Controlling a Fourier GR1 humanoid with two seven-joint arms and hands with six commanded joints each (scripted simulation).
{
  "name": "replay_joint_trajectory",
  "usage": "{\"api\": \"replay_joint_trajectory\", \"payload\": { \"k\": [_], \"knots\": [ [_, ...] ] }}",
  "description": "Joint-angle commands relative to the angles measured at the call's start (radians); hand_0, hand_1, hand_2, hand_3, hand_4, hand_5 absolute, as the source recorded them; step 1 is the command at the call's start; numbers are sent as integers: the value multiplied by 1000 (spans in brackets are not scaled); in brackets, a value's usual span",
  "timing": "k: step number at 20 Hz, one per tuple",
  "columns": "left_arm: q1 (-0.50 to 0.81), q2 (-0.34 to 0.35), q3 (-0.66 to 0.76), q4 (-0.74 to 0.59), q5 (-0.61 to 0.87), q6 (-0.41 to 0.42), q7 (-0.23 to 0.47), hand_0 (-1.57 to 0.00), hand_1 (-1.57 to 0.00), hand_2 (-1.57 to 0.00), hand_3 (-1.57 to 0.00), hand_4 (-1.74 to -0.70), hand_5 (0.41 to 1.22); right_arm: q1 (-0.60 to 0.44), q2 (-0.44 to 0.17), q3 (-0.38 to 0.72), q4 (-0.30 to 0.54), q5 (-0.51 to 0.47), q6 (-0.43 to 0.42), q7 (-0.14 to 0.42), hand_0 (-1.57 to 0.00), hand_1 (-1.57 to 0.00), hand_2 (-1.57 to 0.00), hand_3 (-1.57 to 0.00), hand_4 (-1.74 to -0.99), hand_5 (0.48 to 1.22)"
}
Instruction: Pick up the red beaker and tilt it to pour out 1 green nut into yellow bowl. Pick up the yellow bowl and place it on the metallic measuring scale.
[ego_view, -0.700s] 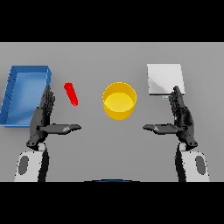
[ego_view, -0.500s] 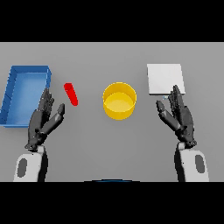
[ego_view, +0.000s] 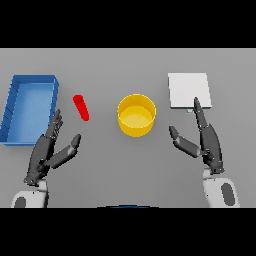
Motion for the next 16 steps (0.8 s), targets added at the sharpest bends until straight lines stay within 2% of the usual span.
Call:
{"api": "replay_joint_trajectory", "payload": {
  "k": [1,3,4,6,12,16],
  "knots": [
    [-11,1,-1,20,-7,0,16,1,1,1,1,-1137,650,1,4,5,0,2,1,-7,1,1,1,1,-1131,607],
    [-32,1,6,46,-4,-2,5,1,1,1,1,-1136,648,12,2,6,-10,-19,20,-34,1,1,1,1,-1163,624],
    [-79,-5,12,89,-7,2,34,1,1,1,1,-1137,647,11,4,5,0,-30,32,-25,1,1,1,1,-1180,627],
    [-127,-5,34,163,1,1,36,1,1,1,1,-1158,645,2,3,-7,-2,-49,37,-9,1,1,1,1,-1197,627],
    [-299,7,88,397,6,-11,-37,1,1,1,1,-1178,637,7,18,-4,13,-60,42,-36,1,1,1,1,-1229,626],
    [-416,1,103,519,-8,-4,-65,1,1,1,1,-1197,646,4,6,-7,18,-52,42,-40,1,1,1,1,-1218,626]
  ]
}}
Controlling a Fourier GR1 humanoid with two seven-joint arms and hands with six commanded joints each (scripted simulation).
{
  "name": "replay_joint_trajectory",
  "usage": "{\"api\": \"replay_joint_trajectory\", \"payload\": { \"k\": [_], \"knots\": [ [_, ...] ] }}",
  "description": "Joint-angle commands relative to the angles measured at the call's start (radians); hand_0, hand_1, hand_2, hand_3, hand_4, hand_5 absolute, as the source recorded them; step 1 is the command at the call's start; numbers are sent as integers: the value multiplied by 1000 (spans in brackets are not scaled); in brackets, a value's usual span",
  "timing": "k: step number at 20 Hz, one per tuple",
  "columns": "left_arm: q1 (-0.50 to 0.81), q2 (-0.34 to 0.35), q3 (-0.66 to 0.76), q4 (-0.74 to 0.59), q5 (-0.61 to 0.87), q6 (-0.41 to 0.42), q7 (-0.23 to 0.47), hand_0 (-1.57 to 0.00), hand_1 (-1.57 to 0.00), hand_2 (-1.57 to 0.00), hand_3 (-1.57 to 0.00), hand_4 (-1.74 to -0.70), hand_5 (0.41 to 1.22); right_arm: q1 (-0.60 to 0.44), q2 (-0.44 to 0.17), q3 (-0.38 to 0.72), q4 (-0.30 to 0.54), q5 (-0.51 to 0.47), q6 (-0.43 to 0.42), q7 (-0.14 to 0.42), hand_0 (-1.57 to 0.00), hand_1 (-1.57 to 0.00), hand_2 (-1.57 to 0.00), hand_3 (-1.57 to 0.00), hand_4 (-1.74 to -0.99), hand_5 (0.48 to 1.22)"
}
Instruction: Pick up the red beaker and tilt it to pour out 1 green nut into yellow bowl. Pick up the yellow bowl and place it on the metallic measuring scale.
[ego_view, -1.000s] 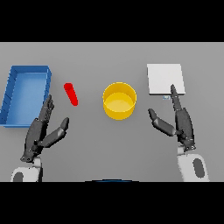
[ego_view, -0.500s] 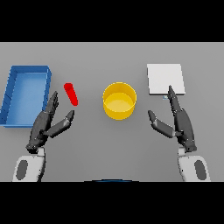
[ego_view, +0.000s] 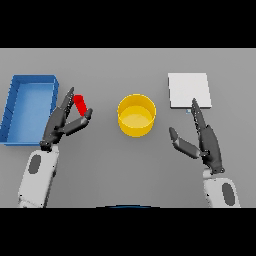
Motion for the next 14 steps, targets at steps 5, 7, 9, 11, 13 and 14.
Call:
{"api": "replay_joint_trajectory", "payload": {
  "k": [5,7,9,11,13,14],
  "knots": [
    [-81,-5,2,95,-39,31,-7,1,1,1,1,-1197,663,3,-5,-15,-21,-33,12,10,1,1,1,1,-1231,633],
    [-108,-8,11,138,-41,37,-16,1,1,1,1,-1199,669,0,-8,-18,-18,-33,13,21,1,1,1,1,-1234,635],
    [-145,-17,19,191,-51,58,-24,1,1,1,1,-1207,673,5,-2,-11,-10,-23,8,17,1,1,1,1,-1240,639],
    [-170,-20,37,242,-40,57,-71,1,1,1,1,-1228,687,19,-3,-5,-30,-21,10,12,1,1,1,1,-1242,642],
    [-198,-35,68,283,-7,56,-116,1,1,1,1,-1270,700,7,-11,-21,-26,-33,10,34,1,1,1,1,-1244,643],
    [-207,-45,77,307,0,61,-146,1,1,1,1,-1285,708,7,-10,-18,-27,-34,12,37,1,1,1,1,-1246,645]
  ]
}}
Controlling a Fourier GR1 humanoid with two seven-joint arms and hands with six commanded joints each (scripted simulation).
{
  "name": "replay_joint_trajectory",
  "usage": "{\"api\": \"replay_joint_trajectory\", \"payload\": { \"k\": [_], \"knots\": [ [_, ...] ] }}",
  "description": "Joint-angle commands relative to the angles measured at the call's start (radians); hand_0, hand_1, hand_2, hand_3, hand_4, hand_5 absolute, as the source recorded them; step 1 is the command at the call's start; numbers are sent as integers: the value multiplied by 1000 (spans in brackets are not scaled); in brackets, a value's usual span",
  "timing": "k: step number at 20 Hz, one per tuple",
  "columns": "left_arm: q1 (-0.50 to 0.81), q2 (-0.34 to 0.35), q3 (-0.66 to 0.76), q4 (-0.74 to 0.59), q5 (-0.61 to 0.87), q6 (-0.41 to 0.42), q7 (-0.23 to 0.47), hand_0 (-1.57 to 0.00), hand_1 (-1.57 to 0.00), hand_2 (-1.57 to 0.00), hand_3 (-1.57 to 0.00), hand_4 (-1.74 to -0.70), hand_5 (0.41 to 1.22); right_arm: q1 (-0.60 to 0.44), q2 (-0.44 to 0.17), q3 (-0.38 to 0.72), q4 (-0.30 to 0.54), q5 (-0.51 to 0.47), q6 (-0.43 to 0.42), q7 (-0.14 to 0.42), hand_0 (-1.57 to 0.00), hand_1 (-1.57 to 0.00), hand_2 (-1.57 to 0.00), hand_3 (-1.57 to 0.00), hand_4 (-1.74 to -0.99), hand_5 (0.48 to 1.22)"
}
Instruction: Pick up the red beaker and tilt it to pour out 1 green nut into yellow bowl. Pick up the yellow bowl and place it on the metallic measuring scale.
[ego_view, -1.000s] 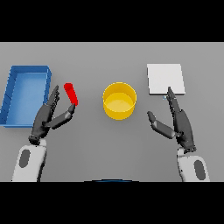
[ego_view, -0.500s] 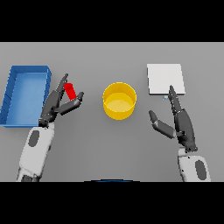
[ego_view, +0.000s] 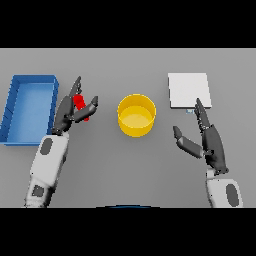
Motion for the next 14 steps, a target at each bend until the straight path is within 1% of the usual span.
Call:
{"api": "replay_joint_trajectory", "payload": {
  "k": [1,2,3,4,5,6,7,8,9,10,11,14],
  "knots": [
    [-10,-3,13,21,12,-1,-9,1,1,-6,1,-1303,719,-1,0,0,1,-1,1,-4,1,1,1,1,-1246,646],
    [-17,-3,24,50,17,-2,-21,-4,-7,-54,-37,-1328,738,-5,0,-6,1,-8,1,-1,1,1,1,1,-1244,644],
    [-29,-12,34,59,25,6,-27,-81,-94,-157,-133,-1364,761,2,0,-5,0,-4,-3,-4,1,1,1,1,-1242,645],
    [-37,-16,39,69,32,5,-49,-207,-230,-287,-254,-1401,787,10,3,-2,-11,-4,-3,-14,1,1,1,1,-1240,645],
    [-41,-24,42,84,24,26,-60,-379,-406,-457,-518,-1410,874,4,0,-3,-4,-1,-4,-6,1,1,1,1,-1236,647],
    [-47,-34,43,98,8,65,-52,-551,-588,-662,-728,-1471,943,9,4,1,-10,2,-6,-9,1,1,1,1,-1237,648],
    [-55,-36,28,100,-26,94,-42,-755,-783,-844,-884,-1519,999,3,11,3,1,6,-10,-4,1,1,1,1,-1239,648],
    [-59,-34,15,102,-53,113,-43,-918,-941,-989,-984,-1558,1043,8,7,1,-5,7,-11,-6,1,1,1,1,-1239,648],
    [-54,-35,5,97,-60,115,-51,-1049,-1067,-1106,-1058,-1589,1079,-1,13,1,1,8,-16,5,1,1,1,1,-1239,648],
    [-52,-30,2,94,-61,112,-56,-1153,-1168,-1199,-1108,-1615,1107,6,12,4,-4,13,-17,-7,1,1,1,1,-1241,650],
    [-41,-35,-4,81,-56,105,-62,-1237,-1248,-1273,-1154,-1636,1130,-3,6,-2,2,4,-9,-2,1,1,1,1,-1242,650],
    [-37,-31,-7,63,-60,103,-39,-1400,-1406,-1419,-1357,-1542,1174,8,16,5,-10,-5,-5,-16,1,1,1,1,-1255,644]
  ]
}}
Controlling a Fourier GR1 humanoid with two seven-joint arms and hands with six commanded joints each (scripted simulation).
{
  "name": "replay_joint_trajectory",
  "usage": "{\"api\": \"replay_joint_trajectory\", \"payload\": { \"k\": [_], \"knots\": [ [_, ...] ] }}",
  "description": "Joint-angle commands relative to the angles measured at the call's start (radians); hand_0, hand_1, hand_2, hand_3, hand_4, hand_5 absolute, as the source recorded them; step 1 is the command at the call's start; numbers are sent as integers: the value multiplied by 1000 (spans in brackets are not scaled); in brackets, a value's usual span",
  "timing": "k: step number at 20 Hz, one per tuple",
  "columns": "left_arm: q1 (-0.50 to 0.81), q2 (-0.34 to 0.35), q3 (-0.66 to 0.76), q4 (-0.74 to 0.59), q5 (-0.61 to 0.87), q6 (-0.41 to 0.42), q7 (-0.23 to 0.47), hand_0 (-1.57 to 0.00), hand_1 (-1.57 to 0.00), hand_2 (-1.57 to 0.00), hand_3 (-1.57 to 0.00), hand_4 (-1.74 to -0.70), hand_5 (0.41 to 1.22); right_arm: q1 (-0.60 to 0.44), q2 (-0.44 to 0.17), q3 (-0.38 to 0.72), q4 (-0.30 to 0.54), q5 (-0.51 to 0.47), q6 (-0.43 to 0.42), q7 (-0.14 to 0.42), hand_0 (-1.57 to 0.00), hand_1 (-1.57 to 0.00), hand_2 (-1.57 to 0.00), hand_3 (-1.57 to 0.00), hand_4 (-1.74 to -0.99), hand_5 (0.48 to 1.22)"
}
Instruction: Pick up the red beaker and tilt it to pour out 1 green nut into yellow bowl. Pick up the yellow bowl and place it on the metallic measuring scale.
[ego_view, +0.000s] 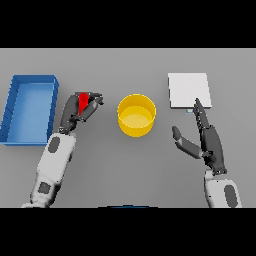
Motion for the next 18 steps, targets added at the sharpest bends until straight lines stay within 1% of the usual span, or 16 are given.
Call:
{"api": "replay_joint_trajectory", "payload": {
  "k": [1,3,4,5,7,8,9,11,12,13,14,16,18],
  "knots": [
    [2,-8,6,-2,16,-11,-16,-1434,-1439,-1449,-1400,-1582,1171,-6,-1,-3,4,0,-3,15,1,1,1,1,-1251,641],
    [8,-12,27,-30,74,-56,-39,-1483,-1486,-1493,-1462,-1639,1157,-6,0,-1,19,7,-3,4,1,1,1,1,-1248,645],
    [-2,-8,39,-39,101,-73,-35,-1501,-1503,-1509,-1484,-1660,1150,-3,-3,3,7,11,-3,2,1,1,1,1,-1246,644],
    [-8,-5,43,-66,119,-83,-21,-1515,-1517,-1521,-1501,-1676,1144,-7,-14,-1,15,18,-2,7,1,1,1,1,-1238,643],
    [-15,1,39,-95,129,-83,-5,-1535,-1536,-1539,-1526,-1699,1135,-8,-11,-1,12,18,-6,-7,1,1,1,1,-1233,644],
    [-6,5,32,-113,133,-91,-2,-1542,-1543,-1545,-1535,-1708,1132,-5,-10,5,17,24,-3,1,1,1,1,1,-1228,645],
    [-19,23,28,-129,135,-105,13,-1548,-1549,-1551,-1542,-1714,1132,-5,-10,5,10,23,-5,-3,1,1,1,1,-1227,647],
    [-36,41,3,-143,113,-108,40,-1556,-1557,-1558,-1553,-1724,1130,-15,-13,0,32,34,-14,-14,1,1,1,1,-1219,653],
    [-47,50,-6,-139,103,-109,53,-1556,-1557,-1558,-1553,-1724,1132,-7,-8,7,33,44,-18,-38,1,1,1,1,-1219,656],
    [-60,57,-12,-131,94,-109,61,-1556,-1557,-1558,-1553,-1724,1133,-4,-14,6,25,47,-18,-46,1,1,1,1,-1219,659],
    [-74,64,-17,-120,85,-109,66,-1556,-1557,-1558,-1553,-1724,1135,-6,-23,3,30,52,-19,-48,1,1,1,1,-1219,660],
    [-103,73,-28,-92,69,-108,66,-1556,-1557,-1558,-1553,-1724,1139,-8,-15,13,10,60,-24,-36,1,1,1,1,-1219,661],
    [-140,110,-64,-70,13,-109,76,-1562,-1562,-1563,-1559,-1730,1134,-10,-21,8,12,62,-26,-22,1,1,1,1,-1210,664]
  ]
}}
